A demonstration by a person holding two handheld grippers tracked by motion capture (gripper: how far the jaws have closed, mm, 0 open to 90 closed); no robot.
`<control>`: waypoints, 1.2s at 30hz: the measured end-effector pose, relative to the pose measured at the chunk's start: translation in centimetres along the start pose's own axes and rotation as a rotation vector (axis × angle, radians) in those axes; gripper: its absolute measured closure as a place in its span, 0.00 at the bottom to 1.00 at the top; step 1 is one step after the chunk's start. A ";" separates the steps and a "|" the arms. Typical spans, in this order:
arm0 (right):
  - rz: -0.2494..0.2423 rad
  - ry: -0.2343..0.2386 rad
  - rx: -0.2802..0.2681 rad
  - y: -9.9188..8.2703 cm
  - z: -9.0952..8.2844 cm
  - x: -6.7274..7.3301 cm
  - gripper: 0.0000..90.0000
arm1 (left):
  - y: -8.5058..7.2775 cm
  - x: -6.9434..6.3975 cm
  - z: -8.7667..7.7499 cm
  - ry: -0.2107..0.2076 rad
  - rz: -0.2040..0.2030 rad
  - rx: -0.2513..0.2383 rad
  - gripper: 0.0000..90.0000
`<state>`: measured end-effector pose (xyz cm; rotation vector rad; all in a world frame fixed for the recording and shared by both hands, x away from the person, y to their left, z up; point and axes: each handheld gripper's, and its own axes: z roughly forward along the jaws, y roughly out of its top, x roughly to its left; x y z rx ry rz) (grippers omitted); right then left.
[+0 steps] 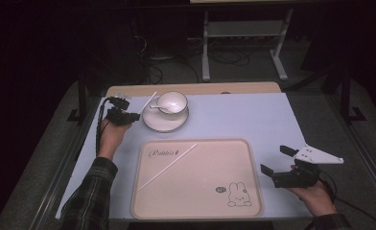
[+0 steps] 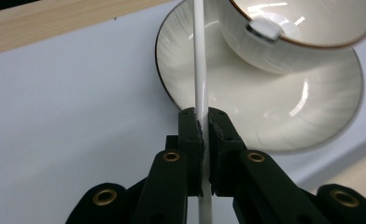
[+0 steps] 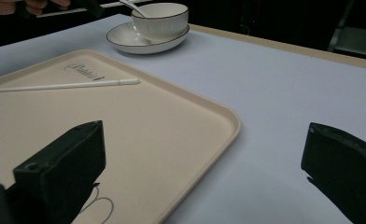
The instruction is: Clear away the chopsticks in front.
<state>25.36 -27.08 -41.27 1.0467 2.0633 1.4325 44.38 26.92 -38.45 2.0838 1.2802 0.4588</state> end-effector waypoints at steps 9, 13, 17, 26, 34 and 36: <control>-0.005 -0.001 0.005 0.1 0.1 0.1 0.00 | -4.3 -0.8 -3.1 -0.004 -0.008 -0.014 0.94; -0.006 -0.002 0.007 0.1 0.2 0.1 0.00 | -6.6 -2.3 -4.5 -0.024 0.002 -0.025 0.94; -0.009 -0.001 0.007 0.1 0.1 0.1 0.00 | -7.7 -3.5 -5.3 -0.041 0.009 -0.028 0.94; -0.013 0.002 0.005 0.1 0.1 0.2 0.00 | -9.1 -8.4 -5.6 -0.181 0.059 -0.019 0.94; -0.013 0.003 0.006 0.1 0.1 0.2 0.00 | -8.8 -13.5 -3.8 -0.279 0.158 0.044 0.94; -0.013 0.003 0.005 0.1 0.1 0.2 0.00 | -8.9 -14.4 -3.3 -0.288 0.176 0.064 0.94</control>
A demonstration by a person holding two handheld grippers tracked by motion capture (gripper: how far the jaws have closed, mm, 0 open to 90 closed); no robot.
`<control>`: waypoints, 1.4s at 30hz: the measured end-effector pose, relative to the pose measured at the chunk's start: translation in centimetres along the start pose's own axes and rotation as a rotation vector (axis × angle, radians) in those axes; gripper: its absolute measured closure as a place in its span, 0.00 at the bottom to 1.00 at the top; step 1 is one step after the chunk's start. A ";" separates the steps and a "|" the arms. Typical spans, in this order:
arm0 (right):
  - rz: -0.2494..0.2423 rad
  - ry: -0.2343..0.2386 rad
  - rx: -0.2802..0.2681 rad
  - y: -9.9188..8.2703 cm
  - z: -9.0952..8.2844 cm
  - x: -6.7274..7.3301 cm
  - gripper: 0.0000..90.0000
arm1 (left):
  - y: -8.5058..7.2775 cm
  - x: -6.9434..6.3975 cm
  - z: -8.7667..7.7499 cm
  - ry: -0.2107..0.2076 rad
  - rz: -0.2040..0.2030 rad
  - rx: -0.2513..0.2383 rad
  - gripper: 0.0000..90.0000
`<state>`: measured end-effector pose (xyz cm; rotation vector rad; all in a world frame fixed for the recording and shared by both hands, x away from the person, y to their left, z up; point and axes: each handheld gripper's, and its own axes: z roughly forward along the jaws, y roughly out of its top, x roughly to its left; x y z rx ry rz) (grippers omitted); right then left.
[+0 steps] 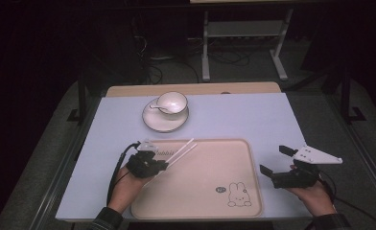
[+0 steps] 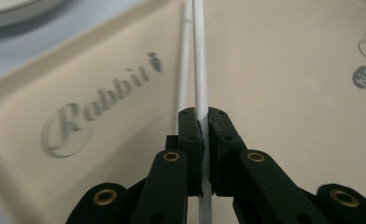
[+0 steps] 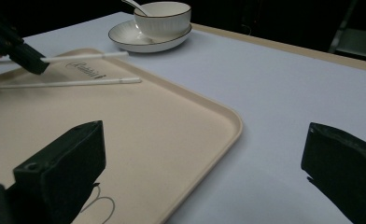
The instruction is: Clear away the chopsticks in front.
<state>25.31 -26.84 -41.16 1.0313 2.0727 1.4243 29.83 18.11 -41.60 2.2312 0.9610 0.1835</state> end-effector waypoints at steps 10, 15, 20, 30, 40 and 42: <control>-0.002 0.001 0.001 0.0 0.0 0.0 0.00 | -0.4 -0.7 2.0 0.033 0.026 0.073 0.93; -0.003 0.001 0.003 0.0 0.0 0.0 0.00 | -0.4 -0.7 2.1 0.042 0.030 0.070 0.93; -0.001 0.001 0.001 0.0 0.0 0.0 0.00 | -0.4 -0.8 2.1 0.043 0.036 0.069 0.91; -0.002 0.001 0.006 0.0 0.2 0.0 0.00 | 1.6 -1.3 1.9 -0.024 0.069 0.008 0.95; -0.002 -0.001 0.011 -0.1 0.2 0.0 0.00 | 5.8 -2.1 7.2 -0.075 0.158 0.033 0.99; 0.002 -0.001 0.008 -0.1 0.1 0.0 0.00 | 6.4 -2.2 8.1 -0.072 0.176 0.038 0.99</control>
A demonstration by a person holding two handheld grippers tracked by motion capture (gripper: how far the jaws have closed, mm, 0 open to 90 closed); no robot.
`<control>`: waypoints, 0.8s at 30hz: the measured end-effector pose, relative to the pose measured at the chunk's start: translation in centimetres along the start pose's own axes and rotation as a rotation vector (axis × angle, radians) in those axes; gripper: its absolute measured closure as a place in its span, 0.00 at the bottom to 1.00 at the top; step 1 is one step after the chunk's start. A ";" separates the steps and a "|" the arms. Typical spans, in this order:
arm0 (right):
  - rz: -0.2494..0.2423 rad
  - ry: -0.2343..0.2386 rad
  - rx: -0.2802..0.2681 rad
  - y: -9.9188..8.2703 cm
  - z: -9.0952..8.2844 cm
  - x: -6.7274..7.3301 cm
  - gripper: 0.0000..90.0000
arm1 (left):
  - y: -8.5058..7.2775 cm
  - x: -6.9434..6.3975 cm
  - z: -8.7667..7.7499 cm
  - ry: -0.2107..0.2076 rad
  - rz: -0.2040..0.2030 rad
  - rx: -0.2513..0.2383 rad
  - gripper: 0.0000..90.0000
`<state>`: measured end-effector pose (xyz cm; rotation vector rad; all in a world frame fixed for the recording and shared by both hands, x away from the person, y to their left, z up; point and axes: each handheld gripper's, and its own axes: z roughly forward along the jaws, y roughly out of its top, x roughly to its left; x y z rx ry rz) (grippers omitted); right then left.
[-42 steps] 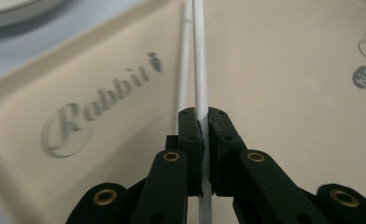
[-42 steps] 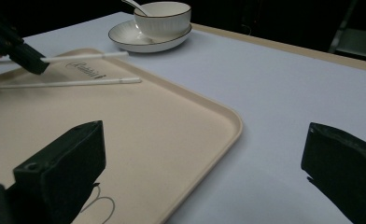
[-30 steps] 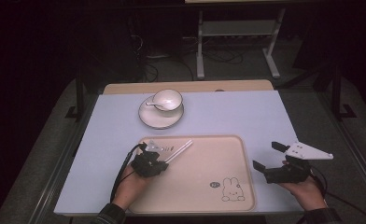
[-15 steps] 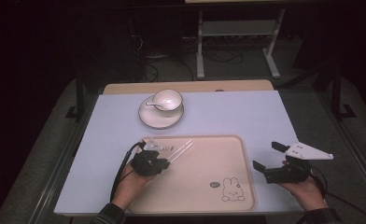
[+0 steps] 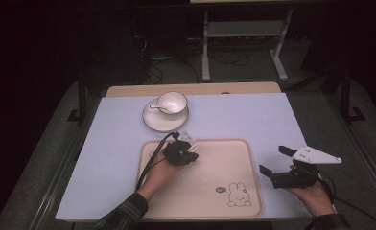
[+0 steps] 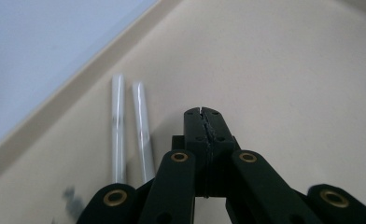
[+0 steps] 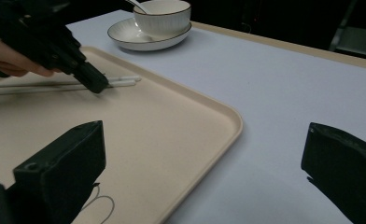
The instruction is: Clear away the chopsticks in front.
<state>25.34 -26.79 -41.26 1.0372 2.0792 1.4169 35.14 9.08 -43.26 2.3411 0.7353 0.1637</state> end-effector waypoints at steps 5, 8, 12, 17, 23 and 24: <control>0.004 -0.001 -0.004 -0.1 -0.1 -0.1 0.00 | 0.8 0.9 1.3 0.019 0.007 0.001 0.99; 0.002 0.001 0.001 -0.1 0.0 -0.1 0.00 | 0.9 1.6 1.4 0.042 -0.005 -0.004 0.99; 0.000 0.001 0.000 -0.1 0.0 0.0 0.00 | 0.5 2.4 1.0 0.058 -0.030 -0.010 1.00; -0.001 0.001 0.000 -0.1 0.0 0.0 0.00 | -0.1 3.4 0.3 0.074 -0.051 -0.005 1.00; 0.003 0.001 -0.002 0.0 0.0 0.0 0.00 | -1.1 4.0 -0.6 0.084 -0.078 -0.003 1.00; 0.003 0.002 -0.002 0.0 0.0 0.0 0.00 | -1.3 4.1 -0.8 0.086 -0.078 -0.001 0.99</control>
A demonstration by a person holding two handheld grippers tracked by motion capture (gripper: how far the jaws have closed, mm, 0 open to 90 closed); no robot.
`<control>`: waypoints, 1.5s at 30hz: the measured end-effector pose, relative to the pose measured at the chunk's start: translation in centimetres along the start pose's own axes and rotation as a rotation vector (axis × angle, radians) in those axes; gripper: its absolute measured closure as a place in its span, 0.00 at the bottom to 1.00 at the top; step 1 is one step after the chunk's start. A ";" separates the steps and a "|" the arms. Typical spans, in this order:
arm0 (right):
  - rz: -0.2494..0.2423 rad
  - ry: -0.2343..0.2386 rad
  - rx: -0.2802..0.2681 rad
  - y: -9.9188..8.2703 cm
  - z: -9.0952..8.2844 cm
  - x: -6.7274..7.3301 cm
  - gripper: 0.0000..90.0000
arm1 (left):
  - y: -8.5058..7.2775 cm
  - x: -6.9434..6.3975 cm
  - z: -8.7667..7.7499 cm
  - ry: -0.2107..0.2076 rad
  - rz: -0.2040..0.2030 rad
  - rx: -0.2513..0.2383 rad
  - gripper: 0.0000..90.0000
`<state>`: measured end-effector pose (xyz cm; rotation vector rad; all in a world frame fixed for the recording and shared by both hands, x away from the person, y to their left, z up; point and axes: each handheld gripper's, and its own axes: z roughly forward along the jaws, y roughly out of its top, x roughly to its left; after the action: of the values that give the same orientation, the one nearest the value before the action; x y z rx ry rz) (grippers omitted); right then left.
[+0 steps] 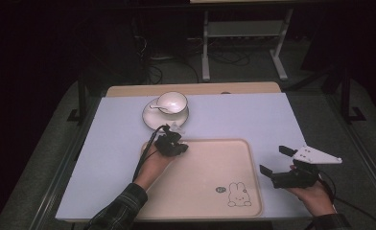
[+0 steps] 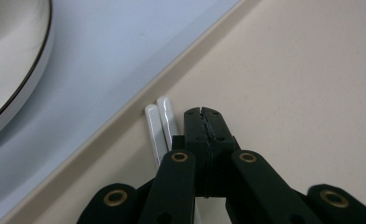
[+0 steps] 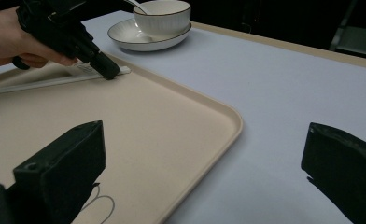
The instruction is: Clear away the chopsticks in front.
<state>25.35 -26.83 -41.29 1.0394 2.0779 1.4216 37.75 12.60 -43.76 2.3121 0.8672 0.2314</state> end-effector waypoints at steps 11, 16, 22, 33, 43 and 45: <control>-0.006 0.002 0.001 0.1 0.1 0.1 0.00 | -3.0 1.4 -2.7 0.002 -0.064 0.014 0.99; -0.005 0.001 0.000 0.1 0.1 0.0 0.00 | -4.2 1.8 -3.8 -0.008 -0.092 0.018 0.99; -0.006 0.001 0.003 0.1 0.1 0.0 0.00 | -5.6 1.8 -5.0 -0.017 -0.112 0.015 0.99; -0.007 -0.001 0.003 0.1 0.1 0.0 0.00 | -7.5 2.1 -6.7 -0.006 -0.129 0.026 0.98; -0.008 -0.001 0.002 0.1 0.1 0.0 0.00 | -7.8 2.6 -7.1 0.028 -0.129 0.033 0.98; -0.007 -0.001 0.001 0.1 0.1 0.0 0.00 | -7.8 2.6 -7.1 0.031 -0.129 0.034 0.98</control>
<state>25.43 -26.72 -41.27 1.0320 2.0796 1.4163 32.98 22.36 -43.34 2.2785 1.0383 0.1986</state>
